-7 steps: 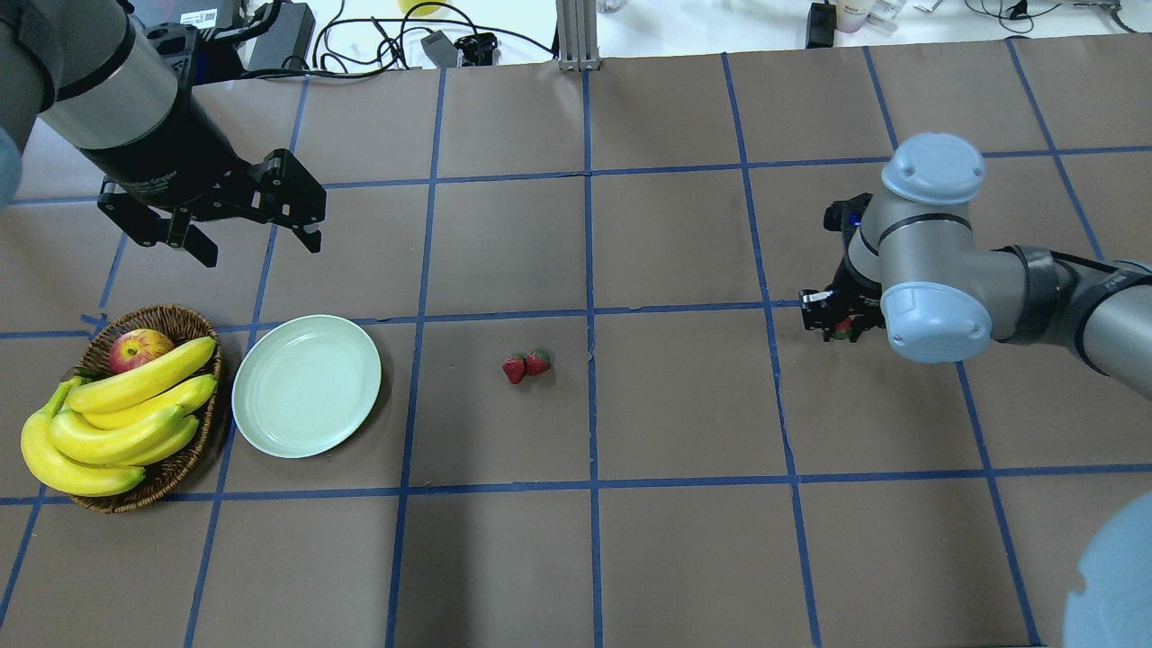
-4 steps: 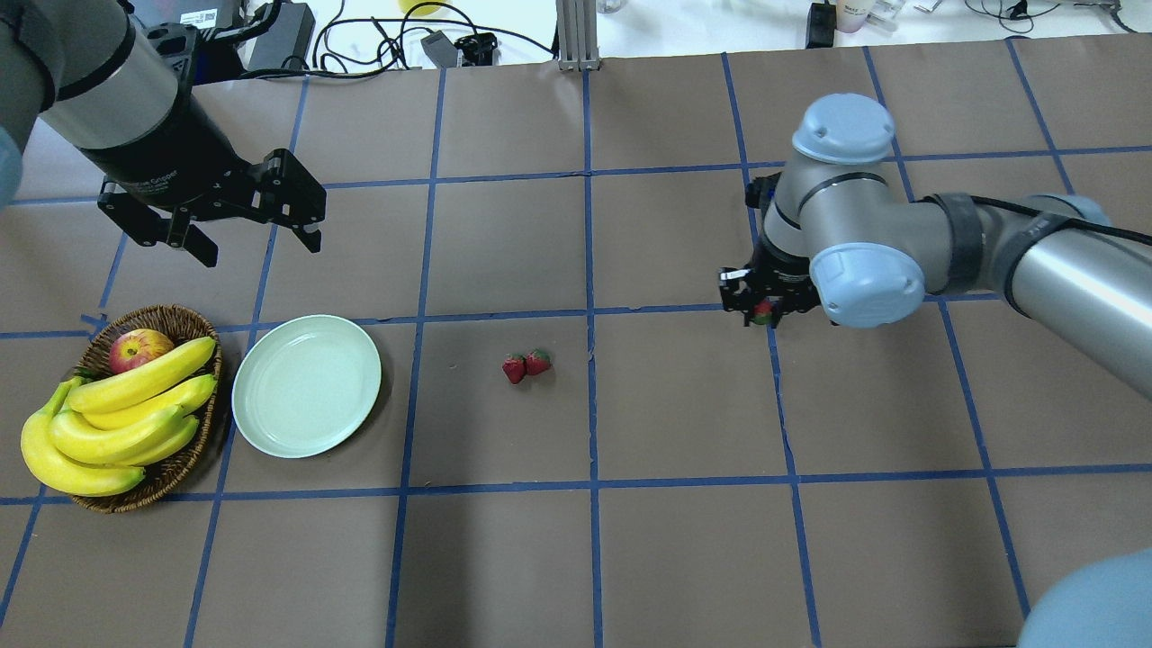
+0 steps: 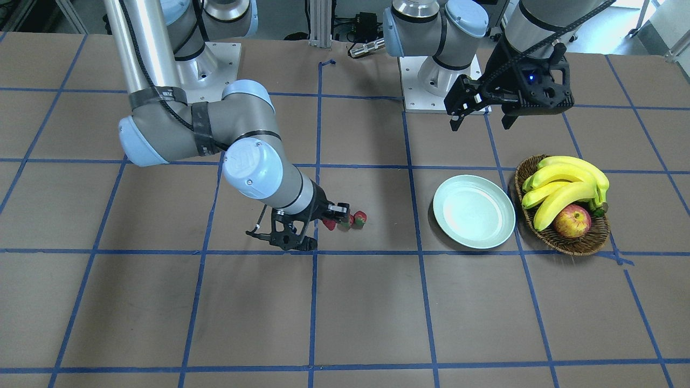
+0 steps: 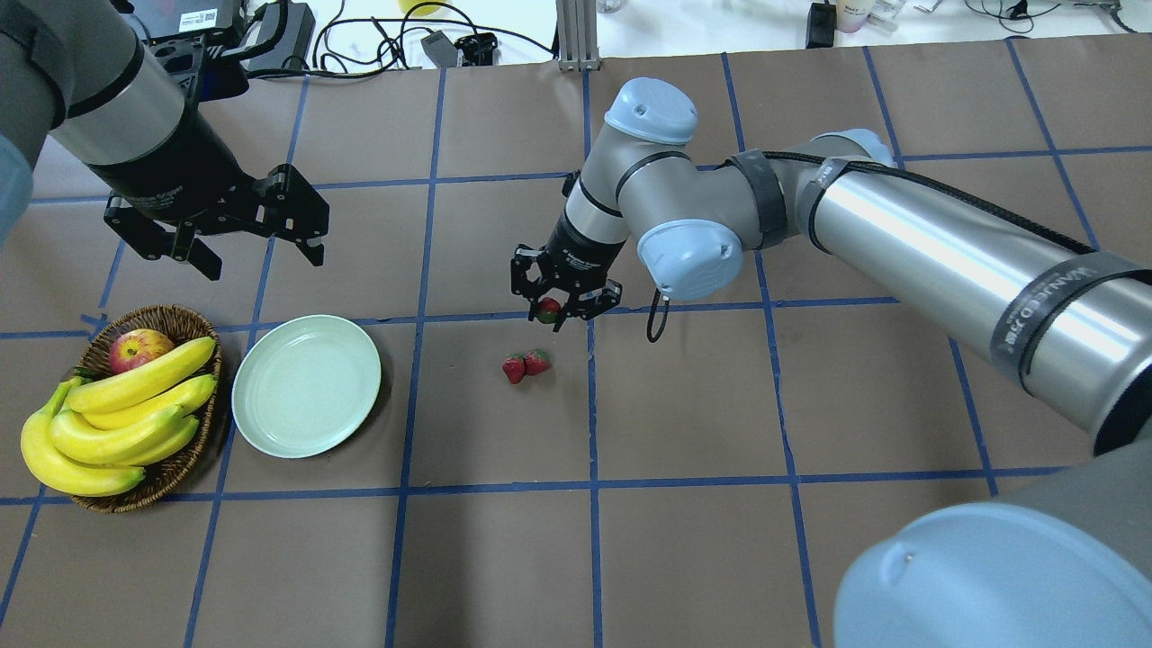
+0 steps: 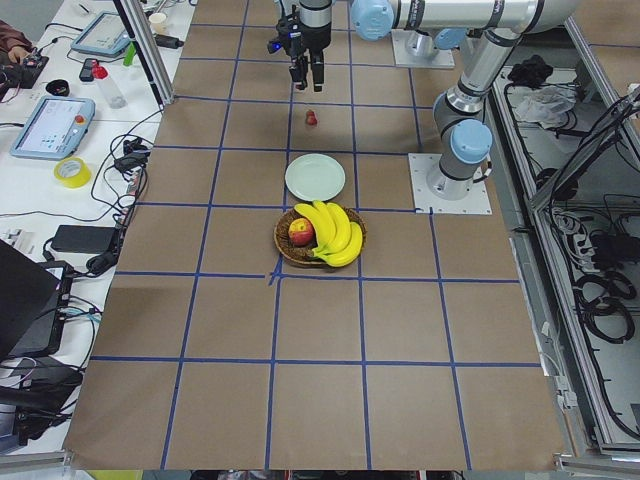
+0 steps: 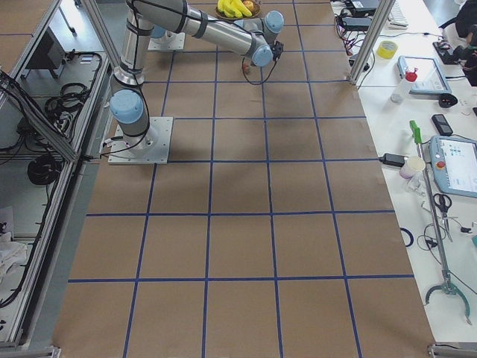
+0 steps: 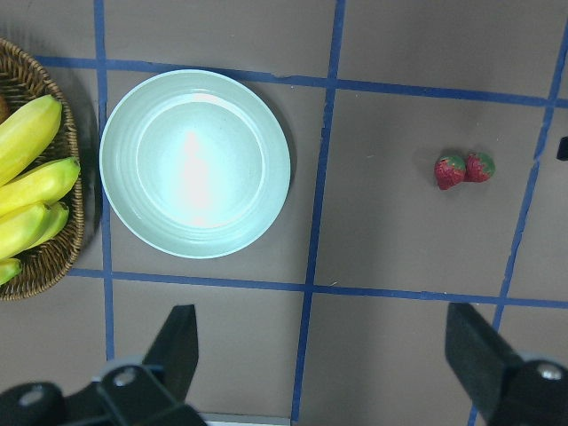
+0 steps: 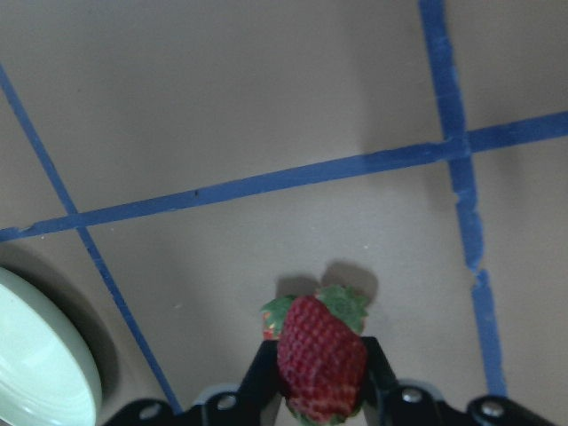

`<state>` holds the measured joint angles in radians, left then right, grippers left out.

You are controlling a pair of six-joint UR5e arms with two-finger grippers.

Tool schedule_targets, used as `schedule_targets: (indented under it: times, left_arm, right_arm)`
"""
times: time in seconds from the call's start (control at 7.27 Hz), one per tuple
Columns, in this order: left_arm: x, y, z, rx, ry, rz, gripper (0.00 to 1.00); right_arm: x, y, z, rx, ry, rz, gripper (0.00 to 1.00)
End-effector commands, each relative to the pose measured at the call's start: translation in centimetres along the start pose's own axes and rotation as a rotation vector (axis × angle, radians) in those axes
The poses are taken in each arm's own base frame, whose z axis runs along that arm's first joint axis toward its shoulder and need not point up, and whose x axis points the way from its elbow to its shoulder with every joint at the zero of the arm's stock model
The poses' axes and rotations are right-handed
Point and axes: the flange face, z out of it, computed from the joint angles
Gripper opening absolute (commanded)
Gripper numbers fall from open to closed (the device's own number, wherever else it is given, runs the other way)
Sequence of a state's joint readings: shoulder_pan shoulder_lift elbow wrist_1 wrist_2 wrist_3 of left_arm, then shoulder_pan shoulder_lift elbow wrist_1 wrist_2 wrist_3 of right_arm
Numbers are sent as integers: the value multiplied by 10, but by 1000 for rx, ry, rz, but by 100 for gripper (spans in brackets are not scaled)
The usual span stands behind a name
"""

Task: Collect all strawberries into plate
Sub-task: 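Carry it to the other two strawberries and release it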

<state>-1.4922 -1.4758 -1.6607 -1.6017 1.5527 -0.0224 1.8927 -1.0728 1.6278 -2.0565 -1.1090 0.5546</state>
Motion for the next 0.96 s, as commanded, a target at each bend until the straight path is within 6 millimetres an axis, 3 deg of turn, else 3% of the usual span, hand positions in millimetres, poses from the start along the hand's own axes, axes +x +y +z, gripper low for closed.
schedule_targets:
  times: [0.0,0.14,0.28,0.41,0.55,0.83]
  left_arm:
    - [0,0,0,0,0,-2,100]
    - [0,-1,1,-2,0,-2,100]
    - [-1,-2,1,-2,2,-3,100]
    - [0,-1,1,-2,2,-2,100]
    - [0,-1,1,0,2,-2,100]
    - [0,-2,2,-2,2,-2,100]
  right_arm:
    - [-16,3,16,-13,-4,-11,0]
    - [-15,-1,27,-8,9,-15,0]
    - [-13,1,28,-7,16,-16,44]
    - [-11,1,31,-11,23,-14,65]
    - [-11,2,30,-11,23,-14,72]
    - [-11,2,30,-9,25,-19,74]
